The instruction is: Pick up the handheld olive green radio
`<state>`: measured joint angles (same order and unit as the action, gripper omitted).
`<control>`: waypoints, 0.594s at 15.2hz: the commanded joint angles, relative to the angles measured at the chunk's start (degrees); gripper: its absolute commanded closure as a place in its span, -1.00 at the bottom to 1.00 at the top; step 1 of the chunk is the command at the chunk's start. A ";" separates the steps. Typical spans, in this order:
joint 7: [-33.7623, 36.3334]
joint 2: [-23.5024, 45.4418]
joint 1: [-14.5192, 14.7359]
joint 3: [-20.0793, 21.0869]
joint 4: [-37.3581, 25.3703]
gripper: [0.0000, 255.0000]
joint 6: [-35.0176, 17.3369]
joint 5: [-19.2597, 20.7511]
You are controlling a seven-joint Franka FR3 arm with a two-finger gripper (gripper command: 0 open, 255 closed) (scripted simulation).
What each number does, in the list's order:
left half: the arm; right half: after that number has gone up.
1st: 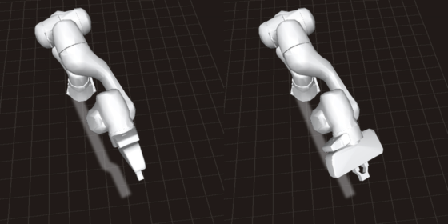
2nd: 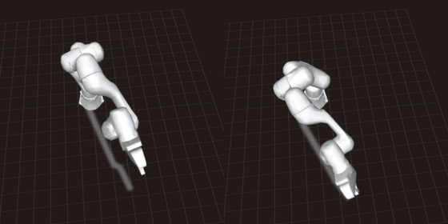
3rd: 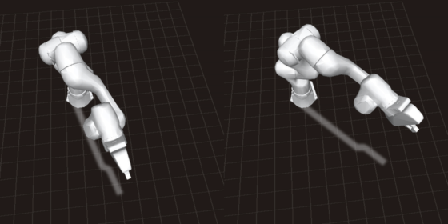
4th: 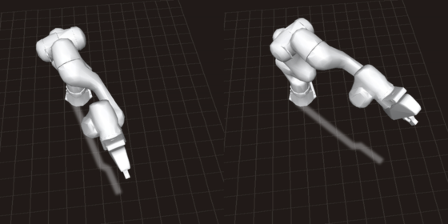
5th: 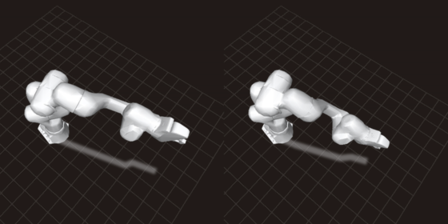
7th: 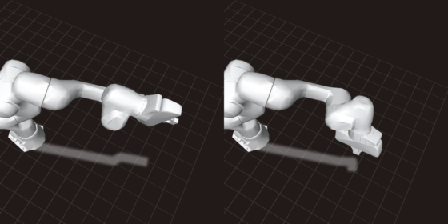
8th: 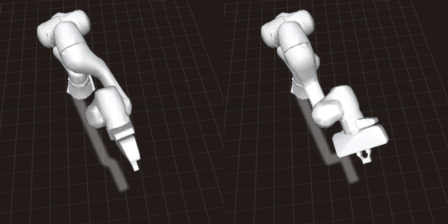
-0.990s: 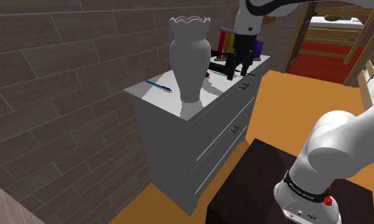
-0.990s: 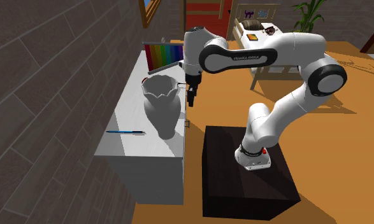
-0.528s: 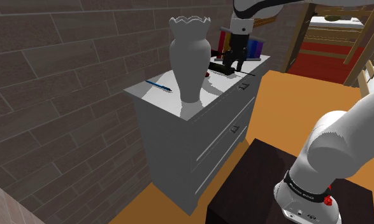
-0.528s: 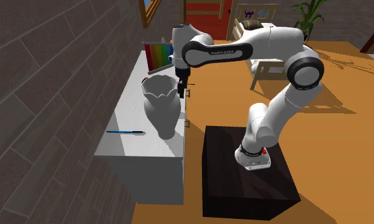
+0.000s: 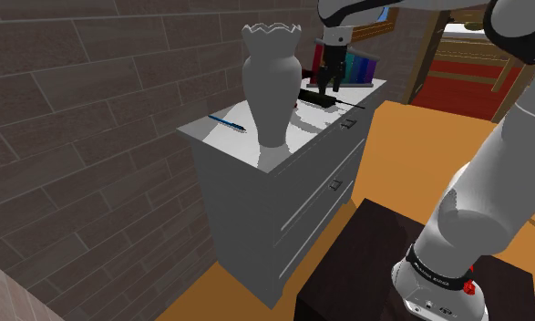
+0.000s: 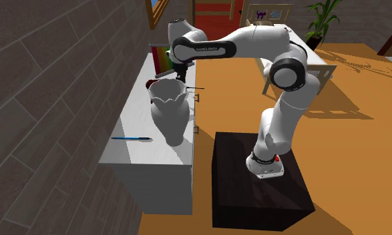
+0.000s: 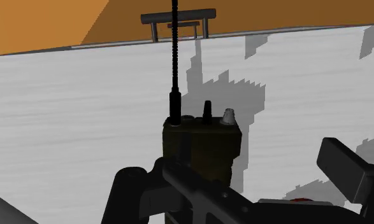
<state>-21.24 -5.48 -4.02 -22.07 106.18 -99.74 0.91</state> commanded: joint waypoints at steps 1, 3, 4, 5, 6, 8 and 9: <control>-3.04 4.33 -0.67 -1.22 -4.08 -1.00 0.15 -0.97; -4.85 7.29 -1.26 -1.83 -7.20 -1.00 0.46 -1.84; -4.85 7.27 -1.27 -1.81 -6.41 -1.00 -0.32 -1.83; -4.85 7.26 -1.26 -1.81 -5.63 -1.00 -1.09 -1.83; -4.86 7.27 -1.24 -1.82 -4.87 -1.00 -1.86 -1.84; -4.88 7.33 -1.18 -1.88 -3.39 -1.00 -3.38 -1.87; -4.90 7.38 -1.15 -1.91 -2.68 -1.00 -4.15 -1.89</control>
<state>-26.11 1.04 -5.65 -24.56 101.67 -102.69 -0.75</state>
